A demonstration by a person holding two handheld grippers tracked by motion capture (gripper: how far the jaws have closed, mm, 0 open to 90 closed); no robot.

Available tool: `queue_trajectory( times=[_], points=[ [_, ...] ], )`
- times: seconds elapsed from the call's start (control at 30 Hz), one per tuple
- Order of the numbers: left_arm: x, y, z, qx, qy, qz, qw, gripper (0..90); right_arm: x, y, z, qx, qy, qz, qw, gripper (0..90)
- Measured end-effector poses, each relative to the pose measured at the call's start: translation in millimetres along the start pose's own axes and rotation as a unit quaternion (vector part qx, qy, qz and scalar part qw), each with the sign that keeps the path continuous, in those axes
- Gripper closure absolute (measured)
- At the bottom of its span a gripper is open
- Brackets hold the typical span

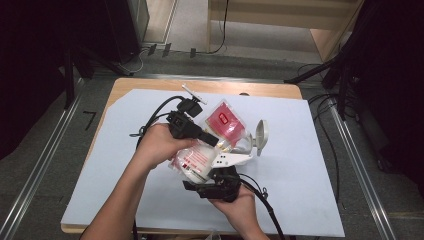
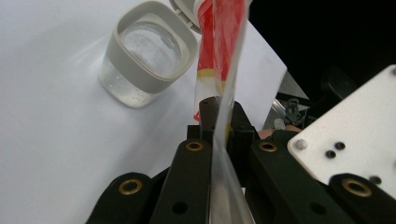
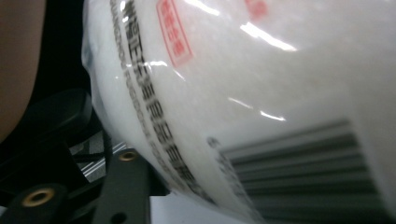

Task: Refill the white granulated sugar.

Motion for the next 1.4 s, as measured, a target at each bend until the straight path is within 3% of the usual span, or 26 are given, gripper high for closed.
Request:
queue_trajectory(
  times=[0.07, 0.3, 0.43, 0.5, 0.63, 0.83, 0.93, 1.07, 1.17, 1.3, 1.4],
  points=[
    [-1.1, -0.2, 0.6, 0.018, -0.001, 0.002, 0.9998, 89.9, -0.5, 1.3, 0.8, -0.008, -0.001, 0.001, 1.0, 48.9],
    [-1.9, 2.5, 1.8, 0.016, 0.002, -0.006, 0.9999, 85.0, -0.1, 3.3, 1.2, -0.013, -0.003, -0.01, 0.9999, 56.9],
    [2.2, 4.7, 2.8, 0.011, 0.007, -0.03, 0.9995, 69.0, 2.5, 0.6, 2.6, -0.017, 0.013, 0.004, 0.9998, 59.4],
    [5.1, 5.6, 2.9, -0.001, 0.009, -0.024, 0.9997, 64.8, 3.7, 0.3, 3.5, -0.029, 0.024, 0.017, 0.9991, 59.9],
    [8.9, 2.8, 1.3, -0.005, 0.004, -0.015, 0.9999, 70.0, 7.5, 2.2, 4.9, -0.036, 0.035, 0.023, 0.9985, 60.2],
    [16.2, -0.6, -0.2, 0.006, 0.007, -0.013, 0.9999, 72.2, 8.2, -1.7, 8.0, -0.049, 0.048, 0.06, 0.9958, 60.2],
    [14.0, -0.9, -0.1, 0.012, 0.007, 0.005, 0.9999, 78.9, 5.8, -1.1, 9.1, -0.043, 0.036, 0.053, 0.997, 59.7],
    [13.8, 0.1, 0.3, 0.018, 0.011, 0.003, 0.9998, 84.4, 1.1, -2.2, 10.7, -0.023, 0.014, 0.021, 0.9994, 56.8],
    [12.3, -1.3, 0.9, 0.029, 0.018, 0.011, 0.9994, 85.6, -1.9, -0.8, 12.6, -0.028, 0.009, 0.008, 0.9995, 47.9],
    [10.9, 0.0, 0.7, 0.033, 0.017, 0.011, 0.9993, 85.1, -3.0, 3.0, 13.4, -0.047, 0.018, 0.008, 0.9987, 56.3],
    [11.5, 0.9, 0.7, 0.025, 0.016, 0.007, 0.9995, 83.7, -3.7, 1.6, 12.9, -0.044, 0.019, 0.01, 0.9988, 59.0]
  ],
)
Point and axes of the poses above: each handheld gripper's, and its own axes: x roughly backward along the jaws, z roughly out of its top, y roughly to its right, the point moved 6 cm from there along -x, roughly forward along the jaws, and after that the axes turned 14 degrees about z, right-handed, at the moved point
